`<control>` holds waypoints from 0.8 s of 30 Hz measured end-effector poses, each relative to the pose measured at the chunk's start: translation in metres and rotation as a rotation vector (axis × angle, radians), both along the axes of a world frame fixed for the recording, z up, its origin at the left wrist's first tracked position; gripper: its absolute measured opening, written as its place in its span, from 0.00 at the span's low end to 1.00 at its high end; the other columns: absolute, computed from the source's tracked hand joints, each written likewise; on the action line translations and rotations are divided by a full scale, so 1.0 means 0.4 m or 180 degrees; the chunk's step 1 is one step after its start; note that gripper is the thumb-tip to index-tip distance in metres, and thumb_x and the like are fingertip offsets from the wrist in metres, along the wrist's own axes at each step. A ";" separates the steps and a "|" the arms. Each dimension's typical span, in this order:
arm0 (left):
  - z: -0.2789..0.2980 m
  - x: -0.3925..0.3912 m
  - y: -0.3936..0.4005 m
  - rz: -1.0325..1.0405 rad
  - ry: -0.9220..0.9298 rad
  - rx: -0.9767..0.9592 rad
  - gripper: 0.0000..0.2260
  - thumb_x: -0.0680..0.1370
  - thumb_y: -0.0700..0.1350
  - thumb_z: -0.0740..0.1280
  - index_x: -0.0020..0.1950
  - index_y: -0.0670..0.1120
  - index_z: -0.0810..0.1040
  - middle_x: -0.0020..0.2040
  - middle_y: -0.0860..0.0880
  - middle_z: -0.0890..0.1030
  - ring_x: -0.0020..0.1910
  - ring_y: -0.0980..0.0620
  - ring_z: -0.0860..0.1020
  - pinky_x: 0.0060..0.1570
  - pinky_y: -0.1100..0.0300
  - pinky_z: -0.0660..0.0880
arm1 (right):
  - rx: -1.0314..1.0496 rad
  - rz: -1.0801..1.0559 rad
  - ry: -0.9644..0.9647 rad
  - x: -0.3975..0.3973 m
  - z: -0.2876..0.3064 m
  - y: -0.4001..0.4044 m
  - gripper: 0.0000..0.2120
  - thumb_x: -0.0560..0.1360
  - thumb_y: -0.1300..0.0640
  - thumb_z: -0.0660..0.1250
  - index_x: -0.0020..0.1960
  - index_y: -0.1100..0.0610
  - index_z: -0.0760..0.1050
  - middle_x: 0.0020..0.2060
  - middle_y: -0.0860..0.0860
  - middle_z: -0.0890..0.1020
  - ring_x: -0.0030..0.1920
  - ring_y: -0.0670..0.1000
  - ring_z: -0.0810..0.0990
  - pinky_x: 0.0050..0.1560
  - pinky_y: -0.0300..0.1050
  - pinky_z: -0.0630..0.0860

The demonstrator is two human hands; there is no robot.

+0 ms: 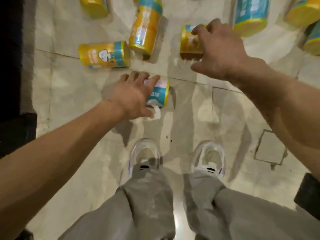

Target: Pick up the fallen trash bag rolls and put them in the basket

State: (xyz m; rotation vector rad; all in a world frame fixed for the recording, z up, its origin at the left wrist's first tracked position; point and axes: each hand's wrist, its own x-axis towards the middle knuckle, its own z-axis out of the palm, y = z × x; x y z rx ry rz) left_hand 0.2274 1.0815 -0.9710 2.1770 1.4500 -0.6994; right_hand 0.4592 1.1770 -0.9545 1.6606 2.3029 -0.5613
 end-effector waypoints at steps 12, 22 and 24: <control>-0.106 0.003 0.091 -0.0261 -0.0345 0.0228 0.37 0.60 0.65 0.72 0.64 0.50 0.67 0.52 0.48 0.78 0.49 0.43 0.77 0.41 0.54 0.69 | 0.0512 0.0137 -0.0204 -0.009 -0.149 0.148 0.40 0.66 0.46 0.77 0.72 0.49 0.62 0.62 0.64 0.73 0.62 0.67 0.72 0.61 0.62 0.68; -0.102 0.003 0.113 0.0297 -0.0588 0.0366 0.34 0.59 0.65 0.71 0.60 0.52 0.67 0.51 0.50 0.78 0.48 0.46 0.77 0.41 0.54 0.73 | 0.0097 -0.0380 -0.0177 -0.020 -0.159 0.083 0.40 0.65 0.47 0.76 0.71 0.52 0.62 0.59 0.60 0.72 0.55 0.65 0.78 0.44 0.54 0.71; -0.081 0.000 0.114 0.0552 -0.0830 0.0345 0.33 0.61 0.65 0.71 0.60 0.52 0.68 0.50 0.50 0.78 0.48 0.46 0.78 0.41 0.55 0.73 | -0.0013 -0.0640 0.0272 -0.018 -0.145 0.060 0.38 0.64 0.46 0.76 0.70 0.51 0.63 0.58 0.57 0.73 0.56 0.63 0.78 0.46 0.53 0.71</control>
